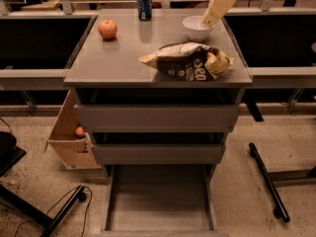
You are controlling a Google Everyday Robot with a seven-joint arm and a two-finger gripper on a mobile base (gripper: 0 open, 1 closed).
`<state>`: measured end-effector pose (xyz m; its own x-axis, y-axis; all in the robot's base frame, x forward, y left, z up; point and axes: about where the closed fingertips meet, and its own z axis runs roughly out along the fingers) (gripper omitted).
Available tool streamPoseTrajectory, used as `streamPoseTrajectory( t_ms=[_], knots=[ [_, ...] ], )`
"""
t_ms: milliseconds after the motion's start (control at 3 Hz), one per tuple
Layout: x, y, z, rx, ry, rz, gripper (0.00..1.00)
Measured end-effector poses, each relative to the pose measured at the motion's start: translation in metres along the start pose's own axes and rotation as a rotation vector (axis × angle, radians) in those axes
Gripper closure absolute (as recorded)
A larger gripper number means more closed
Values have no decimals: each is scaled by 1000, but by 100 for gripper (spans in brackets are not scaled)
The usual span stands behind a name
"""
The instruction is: Pick brown chip bag from bottom drawer and place on counter
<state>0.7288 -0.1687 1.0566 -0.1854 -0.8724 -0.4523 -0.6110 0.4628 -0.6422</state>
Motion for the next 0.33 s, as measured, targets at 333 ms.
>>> streamPoseTrajectory(
  t_ms=[333],
  knots=[
    [-4,-31,-77,187,19,68,0]
  ],
)
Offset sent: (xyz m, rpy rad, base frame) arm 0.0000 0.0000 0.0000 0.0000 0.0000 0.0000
